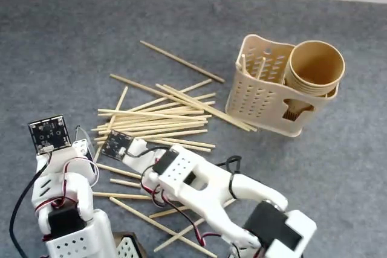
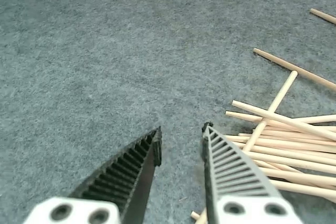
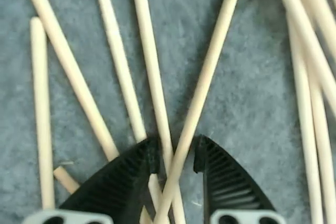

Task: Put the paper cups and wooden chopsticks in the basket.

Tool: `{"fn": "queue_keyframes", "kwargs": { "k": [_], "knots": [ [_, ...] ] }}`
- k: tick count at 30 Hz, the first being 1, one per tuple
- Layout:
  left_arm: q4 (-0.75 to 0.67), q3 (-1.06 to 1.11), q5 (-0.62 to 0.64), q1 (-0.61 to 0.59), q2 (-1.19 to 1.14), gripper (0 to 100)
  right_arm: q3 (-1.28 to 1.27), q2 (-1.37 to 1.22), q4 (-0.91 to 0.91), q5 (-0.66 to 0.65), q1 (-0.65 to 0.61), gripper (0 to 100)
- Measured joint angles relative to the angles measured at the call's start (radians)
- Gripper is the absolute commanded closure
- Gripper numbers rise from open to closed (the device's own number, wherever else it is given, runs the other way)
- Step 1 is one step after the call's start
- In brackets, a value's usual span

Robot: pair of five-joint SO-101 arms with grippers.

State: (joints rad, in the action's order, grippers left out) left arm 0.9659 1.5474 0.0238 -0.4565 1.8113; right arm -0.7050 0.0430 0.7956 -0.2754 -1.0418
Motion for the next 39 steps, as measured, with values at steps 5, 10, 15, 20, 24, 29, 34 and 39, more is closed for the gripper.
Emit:
{"fn": "queue_keyframes", "kwargs": {
  "k": [5, 10, 15, 20, 24, 29, 34, 39],
  "knots": [
    [0.000, 0.000, 0.000, 0.000, 0.000, 86, 0.051, -0.057, 0.002, 0.000, 0.023, 99.6],
    [0.000, 0.000, 0.000, 0.000, 0.000, 86, 0.063, -0.072, 0.002, -0.025, 0.068, 99.2],
    [0.000, 0.000, 0.000, 0.000, 0.000, 86, 0.080, -0.075, 0.071, -0.098, 0.083, 99.2],
    [0.000, 0.000, 0.000, 0.000, 0.000, 86, 0.080, -0.055, 0.127, -0.141, 0.127, 99.2],
    [0.000, 0.000, 0.000, 0.000, 0.000, 86, 0.074, 0.054, 0.150, -0.144, 0.178, 99.2],
    [0.000, 0.000, 0.000, 0.000, 0.000, 86, -0.006, 0.212, 0.163, -0.144, 0.210, 99.2],
    [0.000, 0.000, 0.000, 0.000, 0.000, 86, -0.032, 0.304, 0.163, -0.144, 0.216, 99.2],
    [0.000, 0.000, 0.000, 0.000, 0.000, 86, -0.032, 0.370, 0.163, -0.120, 0.250, 99.2]
  ]
}}
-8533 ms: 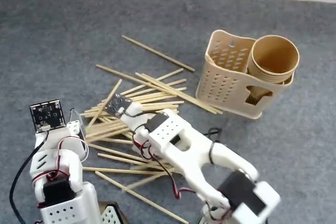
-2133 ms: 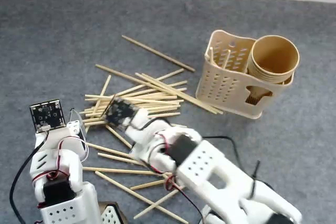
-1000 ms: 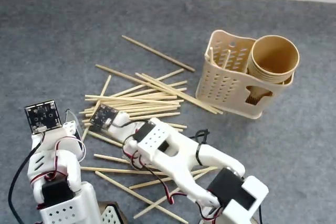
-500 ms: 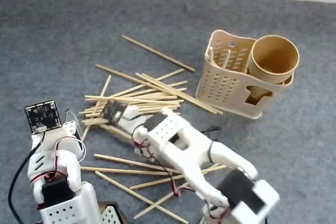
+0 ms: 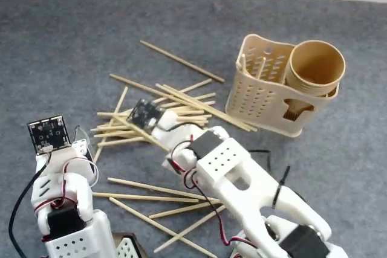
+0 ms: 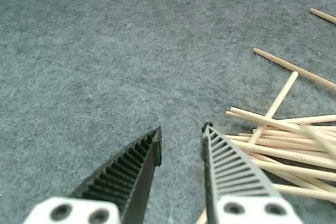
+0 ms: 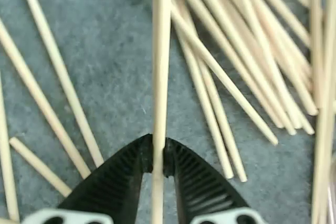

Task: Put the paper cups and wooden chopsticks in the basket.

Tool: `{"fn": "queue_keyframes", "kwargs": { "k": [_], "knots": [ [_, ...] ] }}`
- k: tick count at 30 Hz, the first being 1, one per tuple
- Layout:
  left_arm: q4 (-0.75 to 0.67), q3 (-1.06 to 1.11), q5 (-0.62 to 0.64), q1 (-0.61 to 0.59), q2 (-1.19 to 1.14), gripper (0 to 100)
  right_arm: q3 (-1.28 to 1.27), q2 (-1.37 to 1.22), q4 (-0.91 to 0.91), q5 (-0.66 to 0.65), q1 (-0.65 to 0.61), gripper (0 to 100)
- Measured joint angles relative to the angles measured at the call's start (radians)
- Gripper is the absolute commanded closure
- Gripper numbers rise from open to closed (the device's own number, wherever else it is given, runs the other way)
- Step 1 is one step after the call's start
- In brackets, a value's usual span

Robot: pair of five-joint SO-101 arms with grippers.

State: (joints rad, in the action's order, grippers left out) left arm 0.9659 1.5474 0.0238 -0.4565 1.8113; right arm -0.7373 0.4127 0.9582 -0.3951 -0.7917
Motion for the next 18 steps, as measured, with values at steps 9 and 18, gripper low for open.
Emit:
{"fn": "queue_keyframes", "kwargs": {
  "k": [9, 18],
  "knots": [
    [0.000, 0.000, 0.000, 0.000, 0.000, 86, -0.057, 0.184, -0.008, 0.075, 0.068, 99.2],
    [-0.012, 0.000, 0.000, 0.000, 0.000, 86, -0.172, 0.451, -0.081, 0.132, 0.106, 99.2]
  ]
}}
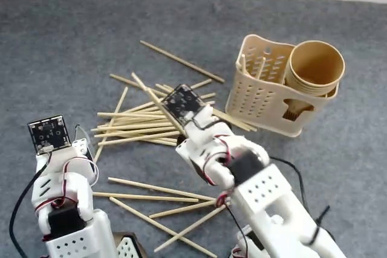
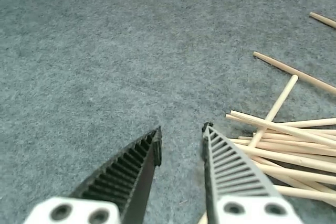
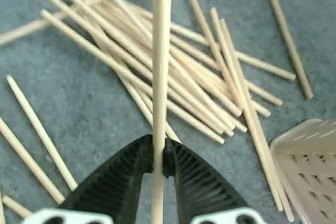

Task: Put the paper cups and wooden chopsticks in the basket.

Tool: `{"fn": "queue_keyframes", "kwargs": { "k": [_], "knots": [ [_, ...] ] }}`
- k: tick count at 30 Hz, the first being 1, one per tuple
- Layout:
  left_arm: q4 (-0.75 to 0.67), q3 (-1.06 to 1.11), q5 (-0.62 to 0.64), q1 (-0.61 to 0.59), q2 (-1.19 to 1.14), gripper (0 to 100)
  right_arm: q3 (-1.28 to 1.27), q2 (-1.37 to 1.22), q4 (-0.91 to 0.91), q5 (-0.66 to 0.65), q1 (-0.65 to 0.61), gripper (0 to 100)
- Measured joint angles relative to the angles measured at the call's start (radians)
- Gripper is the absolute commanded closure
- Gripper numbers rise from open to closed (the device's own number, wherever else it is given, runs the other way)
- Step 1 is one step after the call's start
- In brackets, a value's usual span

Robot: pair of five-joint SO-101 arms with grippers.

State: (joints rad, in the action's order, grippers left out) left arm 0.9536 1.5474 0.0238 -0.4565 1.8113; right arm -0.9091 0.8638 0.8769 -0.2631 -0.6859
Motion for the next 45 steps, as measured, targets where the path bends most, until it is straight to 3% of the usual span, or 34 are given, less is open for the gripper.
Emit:
{"fn": "queue_keyframes", "kwargs": {
  "k": [12, 22, 38, 45],
  "knots": [
    [0.000, 0.000, 0.000, 0.000, 0.000, 86, -0.028, 0.296, -0.008, 0.008, 0.071, 99.2],
    [0.000, 0.000, 0.000, 0.000, 0.000, 86, 0.066, 0.328, -0.172, 0.008, 0.219, 99.2],
    [0.000, 0.000, 0.000, 0.000, 0.000, 86, 0.083, 0.328, -0.753, 0.009, 0.404, 99.2],
    [0.000, 0.000, 0.000, 0.000, 0.000, 86, 0.025, 0.186, -0.956, 0.009, 0.454, 99.2]
  ]
}}
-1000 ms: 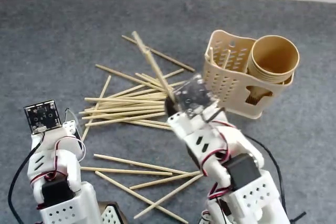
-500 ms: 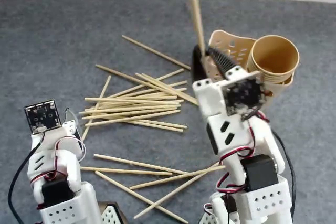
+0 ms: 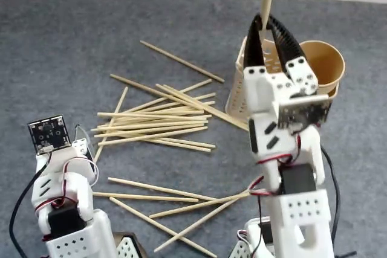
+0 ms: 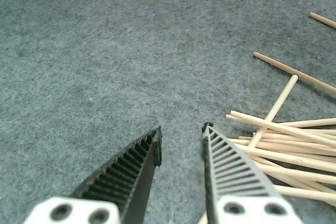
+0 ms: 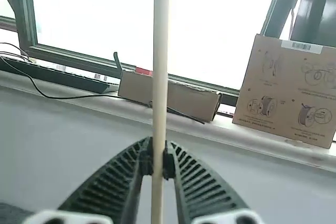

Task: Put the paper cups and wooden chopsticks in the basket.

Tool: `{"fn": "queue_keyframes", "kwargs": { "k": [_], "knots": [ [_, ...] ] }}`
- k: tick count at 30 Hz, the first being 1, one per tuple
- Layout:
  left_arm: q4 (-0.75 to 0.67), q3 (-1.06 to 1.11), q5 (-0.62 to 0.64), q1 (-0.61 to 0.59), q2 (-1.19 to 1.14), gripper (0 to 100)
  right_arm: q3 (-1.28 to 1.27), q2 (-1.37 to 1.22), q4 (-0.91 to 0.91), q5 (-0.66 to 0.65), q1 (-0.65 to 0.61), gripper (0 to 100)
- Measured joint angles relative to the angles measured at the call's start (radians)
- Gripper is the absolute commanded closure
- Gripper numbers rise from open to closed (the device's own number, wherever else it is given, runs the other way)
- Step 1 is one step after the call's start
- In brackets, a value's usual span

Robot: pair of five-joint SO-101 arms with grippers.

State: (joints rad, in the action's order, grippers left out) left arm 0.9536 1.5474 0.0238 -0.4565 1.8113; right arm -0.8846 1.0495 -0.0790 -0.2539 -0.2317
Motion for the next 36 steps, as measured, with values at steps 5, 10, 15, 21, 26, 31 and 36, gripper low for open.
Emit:
{"fn": "queue_keyframes", "kwargs": {
  "k": [5, 10, 15, 21, 26, 31, 36],
  "knots": [
    [0.000, 0.000, 0.000, 0.000, 0.000, 86, -0.002, -0.114, -0.029, 0.000, 0.021, 99.2],
    [0.000, 0.000, 0.000, 0.000, 0.000, 86, -0.002, -0.163, -0.032, 0.000, 0.029, 99.2],
    [0.000, 0.000, 0.000, 0.000, 0.000, 86, -0.020, -0.164, -0.034, 0.000, 0.029, 95.8],
    [0.000, 0.000, 0.000, 0.000, 0.000, 86, -0.035, -0.164, -0.034, 0.000, 0.029, 90.4],
    [0.000, 0.000, 0.000, 0.000, 0.000, 86, -0.035, -0.164, -0.034, 0.000, 0.029, 90.4],
    [0.000, 0.000, 0.000, 0.000, 0.000, 86, -0.026, -0.138, 0.121, 0.000, 0.028, 90.4],
    [0.000, 0.000, 0.000, 0.000, 0.000, 86, 0.074, -0.014, 0.394, 0.000, -0.049, 90.4]
  ]
}}
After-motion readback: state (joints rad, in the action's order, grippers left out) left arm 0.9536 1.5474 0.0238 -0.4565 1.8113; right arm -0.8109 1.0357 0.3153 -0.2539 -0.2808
